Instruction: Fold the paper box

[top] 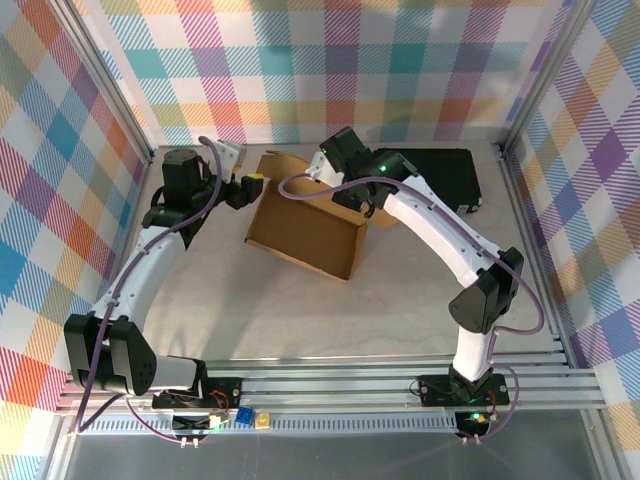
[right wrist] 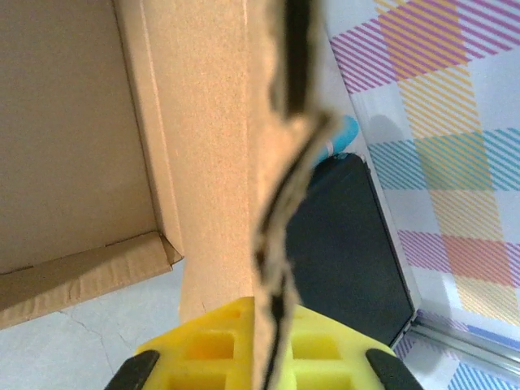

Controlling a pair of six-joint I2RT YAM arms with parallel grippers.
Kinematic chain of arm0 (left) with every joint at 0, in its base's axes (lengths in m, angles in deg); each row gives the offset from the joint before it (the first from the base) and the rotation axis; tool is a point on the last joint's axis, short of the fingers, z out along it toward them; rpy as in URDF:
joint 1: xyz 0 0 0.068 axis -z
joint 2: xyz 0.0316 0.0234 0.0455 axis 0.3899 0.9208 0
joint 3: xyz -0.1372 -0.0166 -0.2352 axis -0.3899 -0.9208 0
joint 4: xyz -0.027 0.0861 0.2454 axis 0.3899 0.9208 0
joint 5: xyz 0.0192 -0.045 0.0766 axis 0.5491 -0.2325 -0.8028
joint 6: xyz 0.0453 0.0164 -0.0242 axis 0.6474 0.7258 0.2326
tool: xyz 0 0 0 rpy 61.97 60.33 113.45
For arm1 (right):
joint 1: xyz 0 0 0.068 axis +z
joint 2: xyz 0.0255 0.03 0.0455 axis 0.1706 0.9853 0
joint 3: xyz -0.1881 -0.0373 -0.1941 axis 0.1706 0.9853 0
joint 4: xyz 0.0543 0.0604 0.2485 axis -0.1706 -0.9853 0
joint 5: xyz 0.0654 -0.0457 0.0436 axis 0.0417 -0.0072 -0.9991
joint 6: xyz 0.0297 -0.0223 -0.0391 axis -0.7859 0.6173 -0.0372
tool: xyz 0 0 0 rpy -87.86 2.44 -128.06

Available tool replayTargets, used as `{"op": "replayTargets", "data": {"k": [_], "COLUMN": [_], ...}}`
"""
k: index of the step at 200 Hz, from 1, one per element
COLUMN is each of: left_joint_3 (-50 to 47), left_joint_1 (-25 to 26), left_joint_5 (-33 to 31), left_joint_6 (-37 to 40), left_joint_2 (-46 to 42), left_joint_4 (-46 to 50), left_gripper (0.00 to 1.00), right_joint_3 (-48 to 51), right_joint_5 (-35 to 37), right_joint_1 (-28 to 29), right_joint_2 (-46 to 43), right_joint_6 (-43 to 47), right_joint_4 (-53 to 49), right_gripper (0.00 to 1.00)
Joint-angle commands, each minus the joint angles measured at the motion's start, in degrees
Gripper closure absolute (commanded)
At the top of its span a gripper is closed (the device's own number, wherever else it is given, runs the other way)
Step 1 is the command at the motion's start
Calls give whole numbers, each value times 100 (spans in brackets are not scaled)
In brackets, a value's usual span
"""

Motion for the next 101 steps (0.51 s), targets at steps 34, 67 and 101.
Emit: {"op": "replayTargets", "data": {"k": [34,67,101], "left_joint_3": [331,377,445], "left_joint_1": [136,266,436], "left_joint_5": [256,-12,-116], "left_joint_6": [508,489,271], "left_joint_2": [373,526,652], "left_joint_4": [-154,-193,-218], "left_gripper": [35,32,32], "right_joint_3": [188,174,173], "right_joint_5": [-177,-185,-150], "right_joint_1": [101,138,191], "right_joint_2": [-163,-137,-93], "right_joint_6": [209,192,192], "right_joint_4": [280,305,331], "right_gripper": [100,100,100]}}
